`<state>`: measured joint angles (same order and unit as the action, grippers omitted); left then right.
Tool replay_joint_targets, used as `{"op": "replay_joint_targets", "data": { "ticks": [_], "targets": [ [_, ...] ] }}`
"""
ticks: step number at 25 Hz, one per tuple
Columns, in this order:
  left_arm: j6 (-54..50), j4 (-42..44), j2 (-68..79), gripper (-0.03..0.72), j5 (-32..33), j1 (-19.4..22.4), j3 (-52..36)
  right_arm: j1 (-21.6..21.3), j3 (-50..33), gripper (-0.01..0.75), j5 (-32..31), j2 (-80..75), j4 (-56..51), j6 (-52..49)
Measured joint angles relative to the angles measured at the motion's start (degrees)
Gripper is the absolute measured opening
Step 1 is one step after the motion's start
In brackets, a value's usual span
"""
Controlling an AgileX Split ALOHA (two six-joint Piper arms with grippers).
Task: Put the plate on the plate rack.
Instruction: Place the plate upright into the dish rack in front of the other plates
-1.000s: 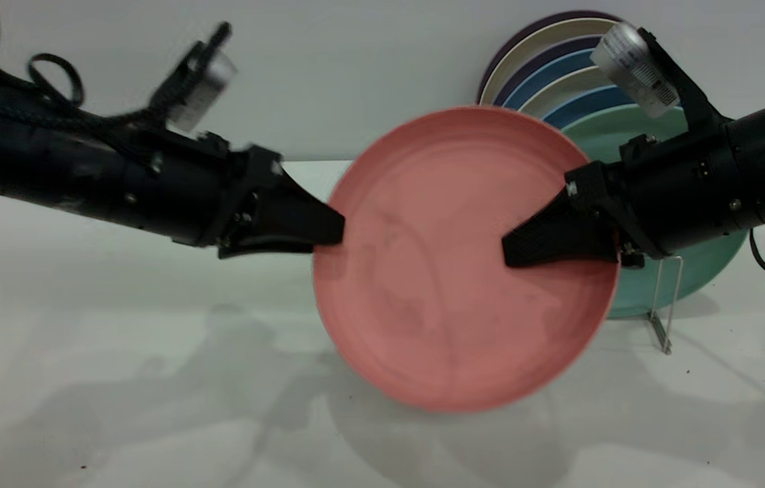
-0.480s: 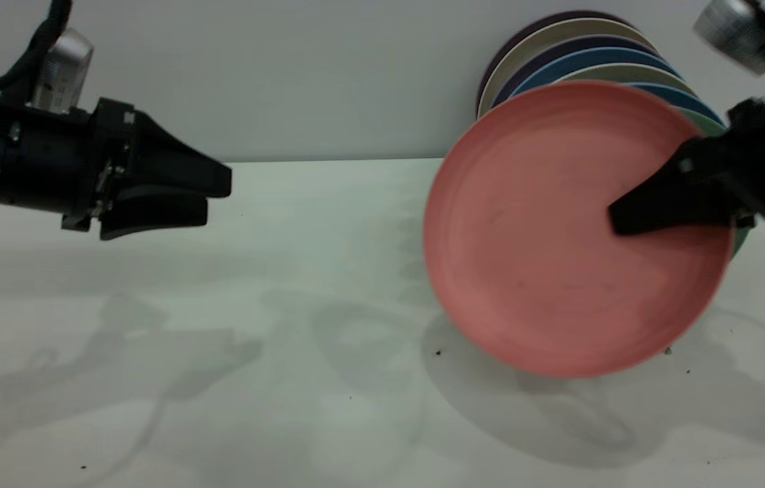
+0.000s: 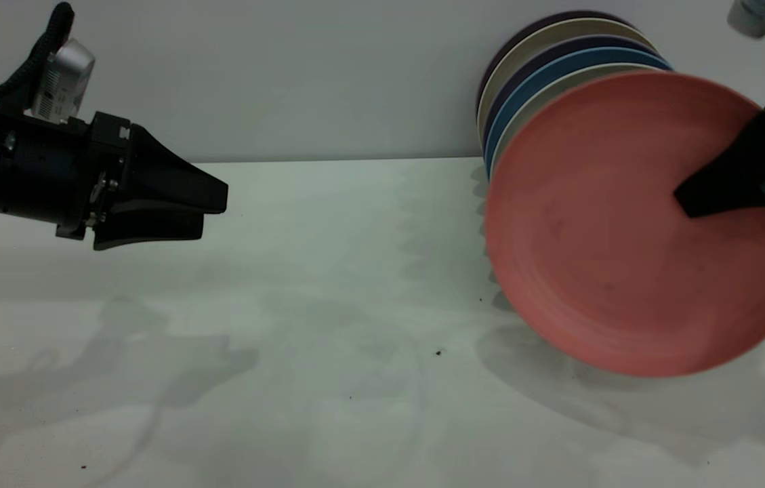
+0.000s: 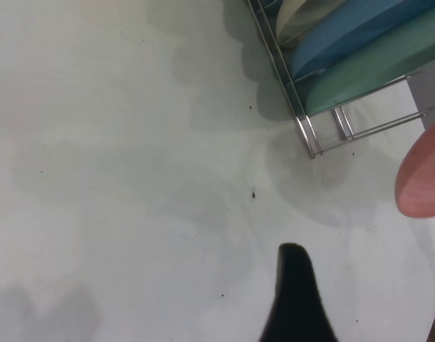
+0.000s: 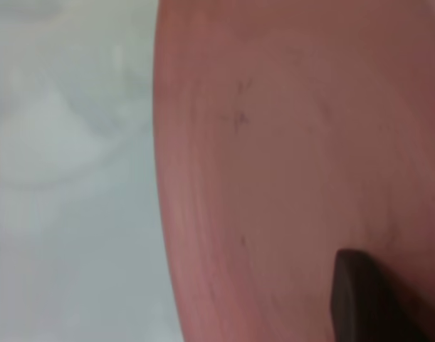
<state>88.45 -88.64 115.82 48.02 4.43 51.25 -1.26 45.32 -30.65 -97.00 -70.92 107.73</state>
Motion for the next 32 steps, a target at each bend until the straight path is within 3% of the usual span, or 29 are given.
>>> {"op": "replay_joint_targets", "data": {
  "ticks": [8, 19, 32],
  "targets": [
    [0.0, 1.2, 0.0, 0.553, -1.2, 0.0, 0.0, 0.0, 0.0, 0.137, -0.1, 0.8, 4.7, 13.8],
    [0.0, 1.1, 0.0, 0.553, -2.8, 0.0, 0.0, -0.1, 2.2, 0.137, 1.1, 5.9, 15.2, 13.8],
    [0.0, 1.1, 0.0, 0.551, -3.7, 0.0, 0.0, -0.1, 10.7, 0.137, -2.7, 6.4, 17.5, 13.8]
  ]
}}
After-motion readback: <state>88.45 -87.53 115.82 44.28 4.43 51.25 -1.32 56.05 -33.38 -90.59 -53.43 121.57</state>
